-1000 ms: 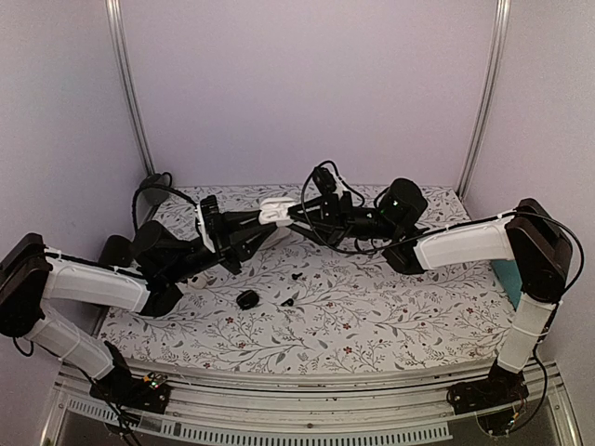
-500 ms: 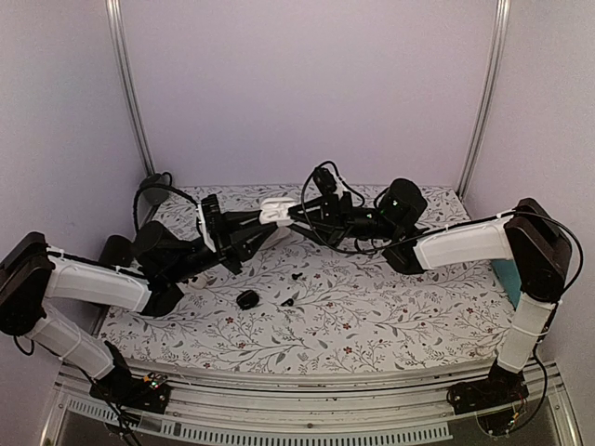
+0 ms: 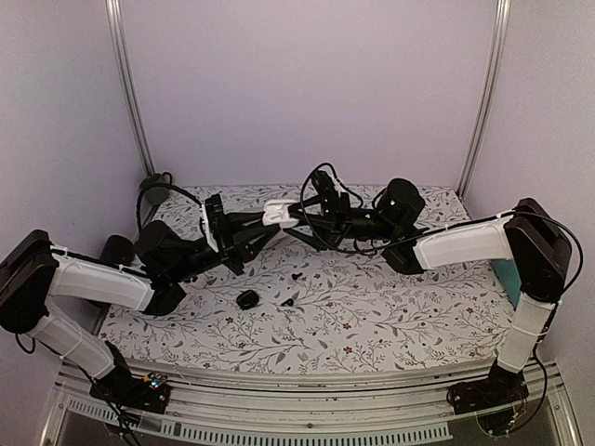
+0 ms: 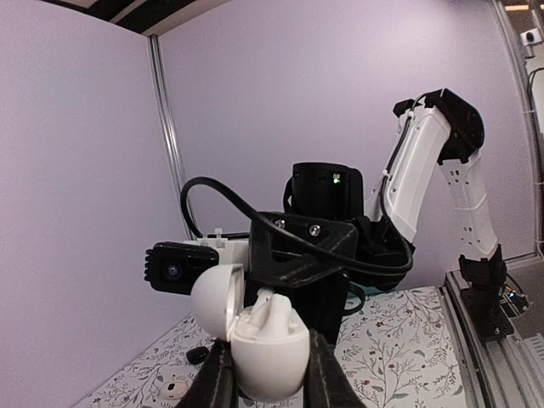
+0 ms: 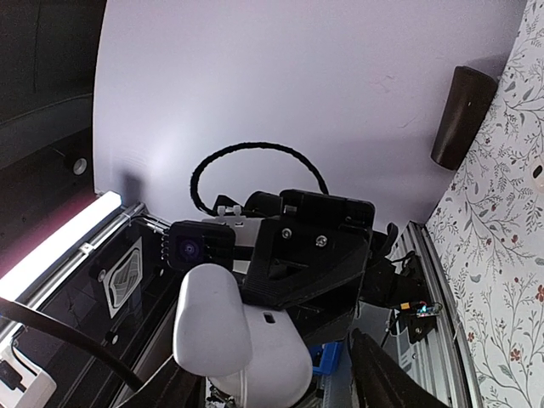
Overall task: Insert the wireless bluetooth earbuds into the charging case
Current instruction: Adjust the right earbud in the right side groove of the charging case, then adjust the left earbud in the left side groove of the charging case.
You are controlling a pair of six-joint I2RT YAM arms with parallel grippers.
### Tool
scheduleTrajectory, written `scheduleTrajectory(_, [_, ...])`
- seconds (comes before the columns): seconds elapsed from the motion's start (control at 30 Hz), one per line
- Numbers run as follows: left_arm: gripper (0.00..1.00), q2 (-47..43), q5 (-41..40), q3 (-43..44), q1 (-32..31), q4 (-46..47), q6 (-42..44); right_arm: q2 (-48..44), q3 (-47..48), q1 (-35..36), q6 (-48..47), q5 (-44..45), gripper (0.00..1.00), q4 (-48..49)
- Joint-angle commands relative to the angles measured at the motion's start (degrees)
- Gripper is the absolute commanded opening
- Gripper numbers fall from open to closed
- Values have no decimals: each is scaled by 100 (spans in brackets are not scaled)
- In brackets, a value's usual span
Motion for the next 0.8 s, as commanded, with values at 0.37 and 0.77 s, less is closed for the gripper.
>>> scheduleTrajectory(0.37, [0, 405, 79, 401, 25, 3, -128, 0, 352, 71, -103, -67, 56, -247])
scheduleTrajectory(0.77, [0, 514, 154, 527, 23, -4, -105, 129, 431, 94, -148, -121, 44, -427])
